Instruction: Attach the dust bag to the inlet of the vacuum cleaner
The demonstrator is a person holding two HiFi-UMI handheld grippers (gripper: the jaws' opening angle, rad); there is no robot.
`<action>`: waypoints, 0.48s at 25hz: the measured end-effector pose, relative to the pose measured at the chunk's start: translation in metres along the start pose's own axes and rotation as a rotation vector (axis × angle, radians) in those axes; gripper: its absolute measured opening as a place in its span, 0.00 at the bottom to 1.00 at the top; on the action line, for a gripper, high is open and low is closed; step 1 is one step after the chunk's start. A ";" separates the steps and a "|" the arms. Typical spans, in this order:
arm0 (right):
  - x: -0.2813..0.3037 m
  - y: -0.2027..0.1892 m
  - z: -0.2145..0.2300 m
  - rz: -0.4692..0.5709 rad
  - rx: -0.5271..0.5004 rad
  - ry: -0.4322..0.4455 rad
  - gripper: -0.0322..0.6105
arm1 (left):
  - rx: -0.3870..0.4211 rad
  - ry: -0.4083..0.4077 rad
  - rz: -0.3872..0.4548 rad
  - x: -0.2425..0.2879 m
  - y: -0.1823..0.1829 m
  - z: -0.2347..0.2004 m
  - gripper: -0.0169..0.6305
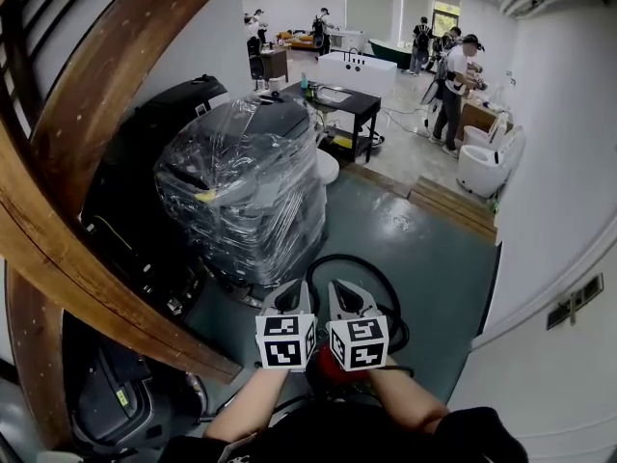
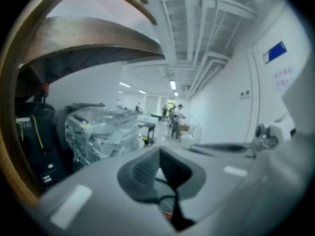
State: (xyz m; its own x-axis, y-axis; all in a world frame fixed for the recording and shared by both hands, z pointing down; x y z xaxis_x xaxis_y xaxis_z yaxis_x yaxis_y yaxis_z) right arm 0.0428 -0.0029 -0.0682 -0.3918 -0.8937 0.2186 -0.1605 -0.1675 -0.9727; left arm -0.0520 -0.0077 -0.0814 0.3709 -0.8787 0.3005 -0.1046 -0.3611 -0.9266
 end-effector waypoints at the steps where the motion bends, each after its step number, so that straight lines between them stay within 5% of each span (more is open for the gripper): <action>1: 0.001 0.000 -0.001 0.002 0.005 0.002 0.05 | 0.009 0.007 0.002 0.000 0.001 -0.002 0.03; 12: 0.007 -0.002 -0.008 0.005 -0.022 -0.019 0.05 | -0.002 0.024 0.013 -0.002 0.005 -0.017 0.03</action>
State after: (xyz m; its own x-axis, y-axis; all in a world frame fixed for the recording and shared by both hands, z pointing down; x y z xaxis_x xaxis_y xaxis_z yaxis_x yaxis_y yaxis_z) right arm 0.0333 -0.0057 -0.0644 -0.3758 -0.9022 0.2115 -0.1786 -0.1535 -0.9719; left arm -0.0690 -0.0131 -0.0827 0.3470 -0.8907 0.2936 -0.1116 -0.3501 -0.9301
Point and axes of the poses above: the fingertips, and each gripper's own axes: x forward along the fingers, z to its right, y out of its top, the point moved 4 cm from there along -x, backward along the fingers, and after that the axes turned 9 degrees about -x, right-handed, at the moved point
